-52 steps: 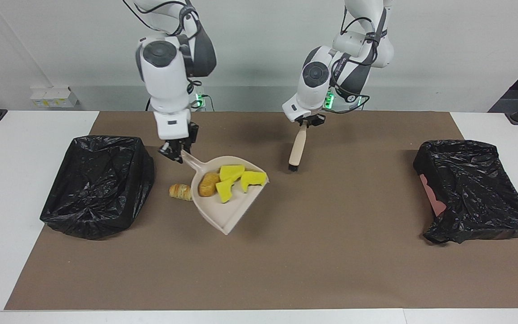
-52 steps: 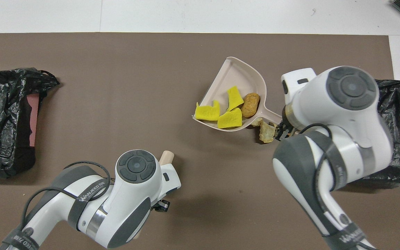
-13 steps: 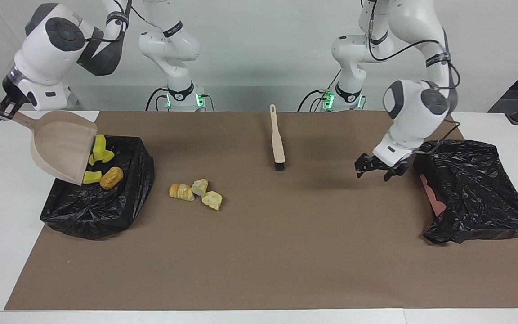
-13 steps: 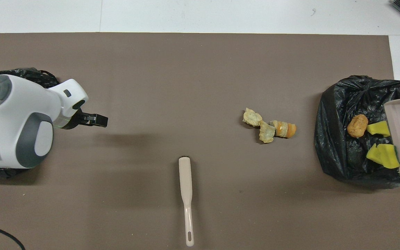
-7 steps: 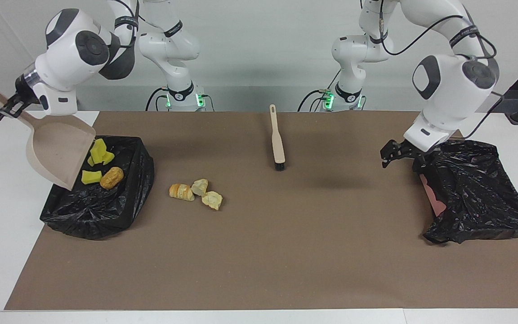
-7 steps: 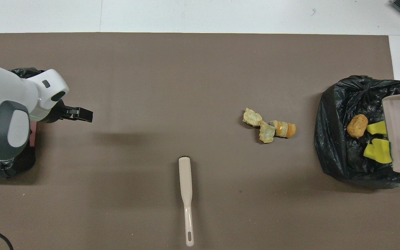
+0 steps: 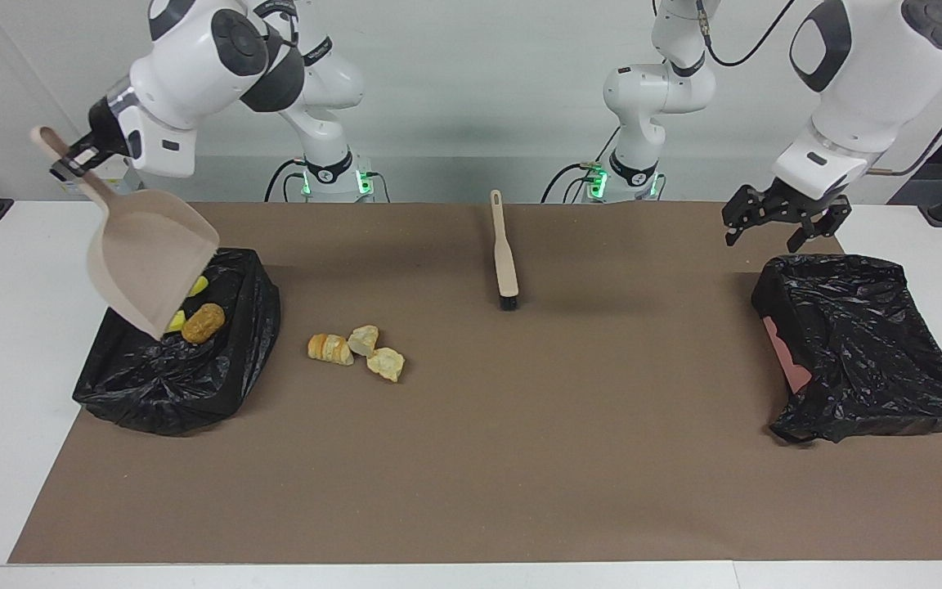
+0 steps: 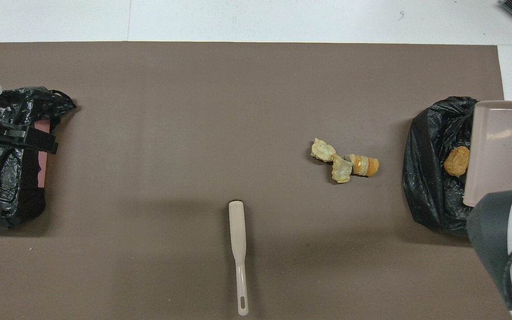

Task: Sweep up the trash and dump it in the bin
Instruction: 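Tip the dustpan into the bag while the left gripper sets down the brush, then bring the empty dustpan back beside the bread scraps with the right gripper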

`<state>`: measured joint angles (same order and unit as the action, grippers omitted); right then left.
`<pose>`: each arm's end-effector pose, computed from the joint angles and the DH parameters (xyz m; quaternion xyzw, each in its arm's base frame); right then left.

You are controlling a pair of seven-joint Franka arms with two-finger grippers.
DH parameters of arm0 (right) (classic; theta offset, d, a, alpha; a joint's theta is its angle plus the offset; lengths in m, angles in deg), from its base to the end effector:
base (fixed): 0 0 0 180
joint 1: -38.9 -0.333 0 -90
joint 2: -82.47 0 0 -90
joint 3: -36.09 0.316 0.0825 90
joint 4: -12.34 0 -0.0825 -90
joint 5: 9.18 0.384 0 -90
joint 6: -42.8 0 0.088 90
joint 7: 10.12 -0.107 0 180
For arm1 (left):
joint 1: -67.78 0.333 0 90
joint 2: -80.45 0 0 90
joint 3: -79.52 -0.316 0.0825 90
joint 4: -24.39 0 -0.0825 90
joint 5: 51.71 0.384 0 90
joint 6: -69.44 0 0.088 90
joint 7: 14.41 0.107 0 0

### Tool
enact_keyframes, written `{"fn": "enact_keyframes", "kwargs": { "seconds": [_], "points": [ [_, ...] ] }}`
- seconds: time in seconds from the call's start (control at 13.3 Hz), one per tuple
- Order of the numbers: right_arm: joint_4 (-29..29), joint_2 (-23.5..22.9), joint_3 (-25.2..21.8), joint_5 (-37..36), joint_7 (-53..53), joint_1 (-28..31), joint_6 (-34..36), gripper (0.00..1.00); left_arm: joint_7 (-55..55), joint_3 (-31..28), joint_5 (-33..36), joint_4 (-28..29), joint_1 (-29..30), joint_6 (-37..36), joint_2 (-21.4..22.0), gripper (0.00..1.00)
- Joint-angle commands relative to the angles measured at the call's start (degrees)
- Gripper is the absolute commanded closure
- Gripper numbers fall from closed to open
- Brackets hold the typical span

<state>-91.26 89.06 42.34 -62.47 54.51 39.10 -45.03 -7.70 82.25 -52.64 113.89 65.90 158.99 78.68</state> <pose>0.5184 -0.0308 0.6165 0.7139 0.5286 -0.2848 0.3603 0.5608 -0.0465 0.6107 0.9950 -0.0986 -0.0148 0.0091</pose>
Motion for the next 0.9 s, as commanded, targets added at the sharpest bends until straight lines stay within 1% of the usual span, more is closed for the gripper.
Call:
{"fn": "enact_keyframes", "kwargs": {
  "seconds": [0.0,0.22,0.37,0.52,0.67,0.75,0.82],
  "points": [
    [0.4,0.0,0.6,8.5,-7.8,0.4,-0.2,1.0,0.2,0.3,0.9,-0.5,0.6,-1.4,0.4,0.0],
    [0.4,0.0,2.8,19.7,-21.2,0.4,-1.8,1.0,-0.1,0.3,0.8,0.9,0.6,-1.5,1.2,0.0],
    [0.4,-1.1,4.5,24.2,-29.9,-0.1,-3.0,1.0,0.3,0.2,0.8,2.2,1.0,-1.7,1.9,0.0],
    [0.4,-3.3,5.0,29.4,-40.9,-3.1,-5.0,1.0,-0.3,0.2,0.8,2.1,1.1,-1.6,1.9,0.0],
    [0.8,-6.0,5.0,33.3,-53.4,-7.4,-7.6,1.0,-0.4,0.3,0.8,1.7,0.4,-1.4,1.7,0.0],
    [2.5,-8.2,5.0,36.0,-60.5,-9.8,-8.1,1.0,-0.4,0.3,0.8,1.5,0.3,-1.3,1.6,0.0],
    [4.4,-11.9,5.0,37.2,-68.2,-12.7,-8.5,1.0,-0.3,0.3,0.8,1.5,0.3,-1.1,1.6,0.0]
  ]
}}
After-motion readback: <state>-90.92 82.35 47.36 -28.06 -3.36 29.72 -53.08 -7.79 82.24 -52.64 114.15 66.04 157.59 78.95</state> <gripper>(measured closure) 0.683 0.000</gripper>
